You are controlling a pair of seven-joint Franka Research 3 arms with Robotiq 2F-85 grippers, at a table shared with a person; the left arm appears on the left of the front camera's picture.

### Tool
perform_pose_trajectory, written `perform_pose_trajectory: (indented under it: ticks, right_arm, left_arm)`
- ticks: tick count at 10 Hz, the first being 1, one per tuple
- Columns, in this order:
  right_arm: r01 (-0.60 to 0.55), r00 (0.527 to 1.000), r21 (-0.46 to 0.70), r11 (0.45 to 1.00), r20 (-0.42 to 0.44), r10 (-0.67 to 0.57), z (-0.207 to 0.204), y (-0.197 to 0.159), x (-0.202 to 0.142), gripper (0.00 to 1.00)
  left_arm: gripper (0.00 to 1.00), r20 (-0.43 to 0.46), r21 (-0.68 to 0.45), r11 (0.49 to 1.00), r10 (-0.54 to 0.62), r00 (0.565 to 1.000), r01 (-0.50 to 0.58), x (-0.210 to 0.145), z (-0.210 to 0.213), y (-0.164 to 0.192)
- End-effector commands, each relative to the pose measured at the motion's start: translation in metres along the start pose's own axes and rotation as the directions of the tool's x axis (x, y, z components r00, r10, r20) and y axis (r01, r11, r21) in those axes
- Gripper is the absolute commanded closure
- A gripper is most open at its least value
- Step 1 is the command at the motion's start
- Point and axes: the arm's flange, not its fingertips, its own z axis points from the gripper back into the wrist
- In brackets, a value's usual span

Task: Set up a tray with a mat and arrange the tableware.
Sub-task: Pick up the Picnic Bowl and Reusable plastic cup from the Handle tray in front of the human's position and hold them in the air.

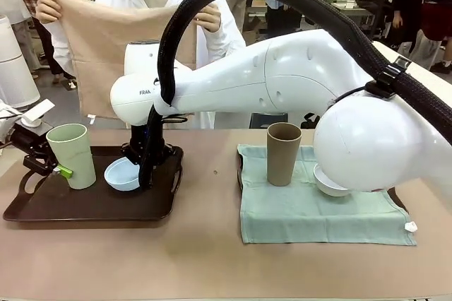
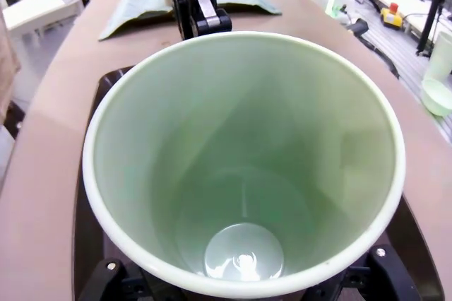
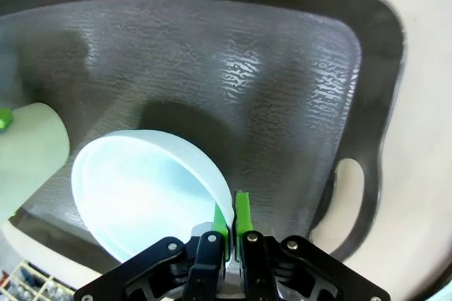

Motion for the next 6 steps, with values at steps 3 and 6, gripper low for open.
perform_pose_trajectory:
  ticks: [3, 6]
  right_arm:
    - [-0.053, 0.994, 0.056, 0.997, 0.093, 0.048, 0.11, -0.003, -0.062, 1.0]
    - [0.0, 0.981, 0.027, 1.0, 0.192, -0.006, 0.18, -0.006, -0.109, 1.0]
  left_arm:
    - [0.72, -0.092, 0.15, 0.988, 0.044, 0.995, -0.03, 0.078, 0.059, -0.049]
    - [0.72, -0.088, 0.261, 0.965, 0.009, 0.996, 0.015, 0.148, 0.11, -0.094]
